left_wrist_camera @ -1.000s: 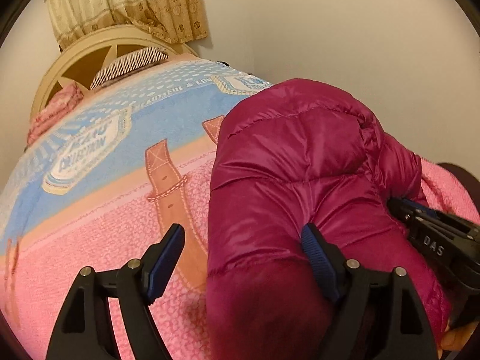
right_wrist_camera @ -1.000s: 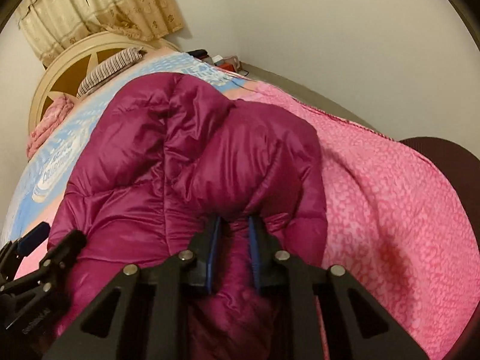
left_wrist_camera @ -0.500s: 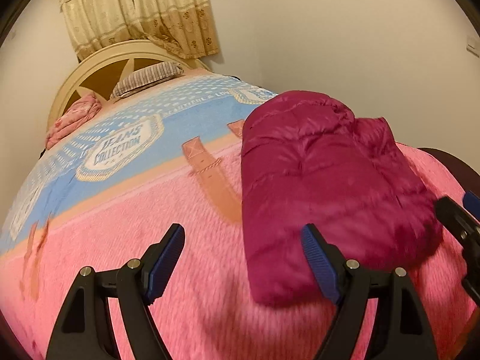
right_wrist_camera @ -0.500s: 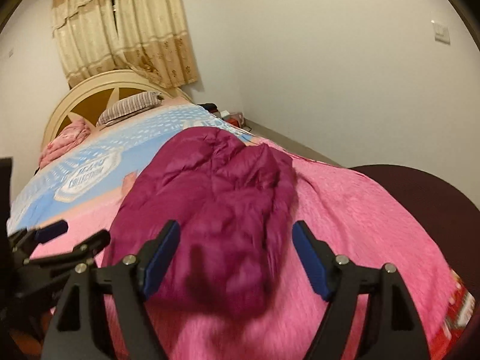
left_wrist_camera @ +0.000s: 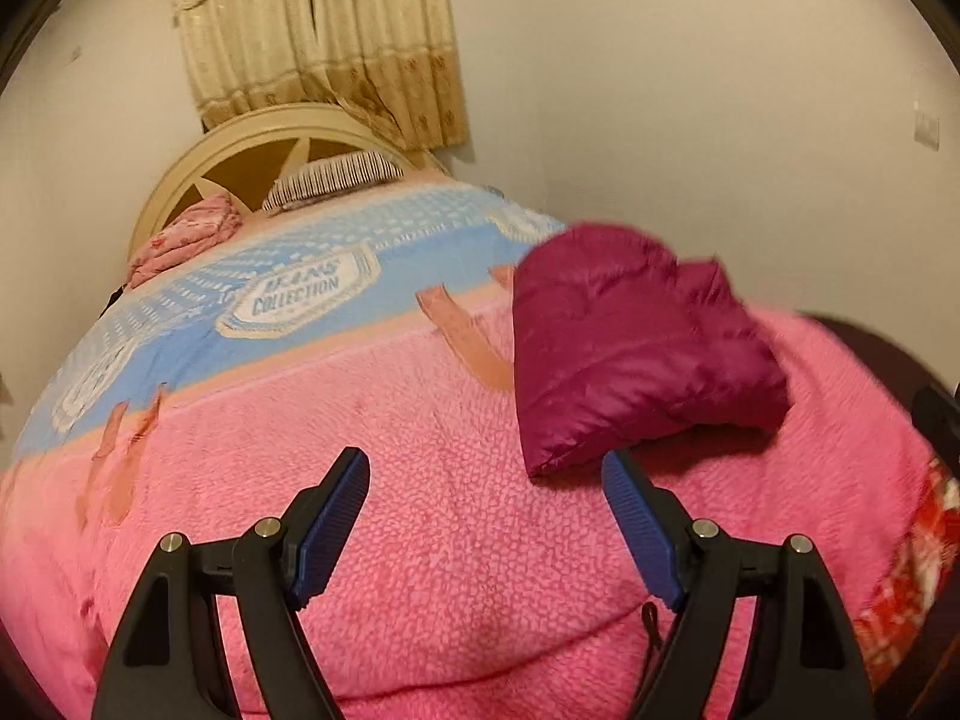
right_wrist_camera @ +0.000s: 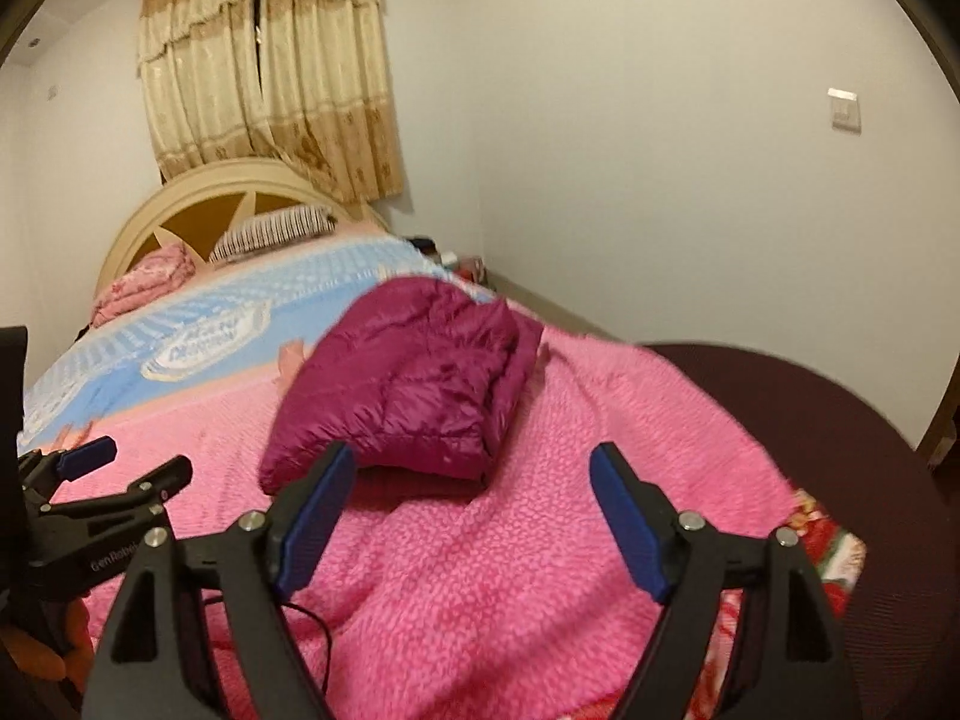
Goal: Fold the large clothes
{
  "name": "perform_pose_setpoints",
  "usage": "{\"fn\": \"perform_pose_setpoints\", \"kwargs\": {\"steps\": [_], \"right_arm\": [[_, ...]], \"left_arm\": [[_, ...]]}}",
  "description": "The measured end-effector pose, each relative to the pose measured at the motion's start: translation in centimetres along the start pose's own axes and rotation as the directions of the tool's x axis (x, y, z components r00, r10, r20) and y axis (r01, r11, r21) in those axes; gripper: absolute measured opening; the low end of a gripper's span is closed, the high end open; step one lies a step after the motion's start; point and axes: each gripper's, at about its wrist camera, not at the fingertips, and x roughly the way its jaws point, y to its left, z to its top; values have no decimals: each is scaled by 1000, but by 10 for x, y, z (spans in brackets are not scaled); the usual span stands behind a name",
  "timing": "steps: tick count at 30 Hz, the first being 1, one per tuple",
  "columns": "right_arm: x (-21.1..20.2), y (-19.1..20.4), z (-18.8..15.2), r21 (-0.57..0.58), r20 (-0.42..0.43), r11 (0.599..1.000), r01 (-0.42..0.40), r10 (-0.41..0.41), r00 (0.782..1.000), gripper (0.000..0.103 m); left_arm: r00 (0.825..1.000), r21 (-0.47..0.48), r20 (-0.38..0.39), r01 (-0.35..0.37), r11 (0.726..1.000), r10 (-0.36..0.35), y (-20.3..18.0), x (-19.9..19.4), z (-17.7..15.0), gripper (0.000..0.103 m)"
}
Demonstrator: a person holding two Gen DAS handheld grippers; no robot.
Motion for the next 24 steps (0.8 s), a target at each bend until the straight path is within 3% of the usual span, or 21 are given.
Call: {"fn": "perform_pose_setpoints", "kwargs": {"steps": [5,11,18,24], "right_arm": [[-43,6,12,0,127,1000,-15,15,992,89],[-73,10,27,5,246,1000,-25,23,969,94],[-72,13,28,12,275,1000,-29,24,961,94],[-70,14,23,30,260,999,-37,28,965,94]], "left_arm": [[993,-47,117,-25,999,31,8,-46,9,83],[971,-60,235,-24,998,37,7,-89,17,87],[947,-28,319,-36,999,43,-1,-112,16,88],[944,-37,328,-31,999,42,1,-117,17,88]]}}
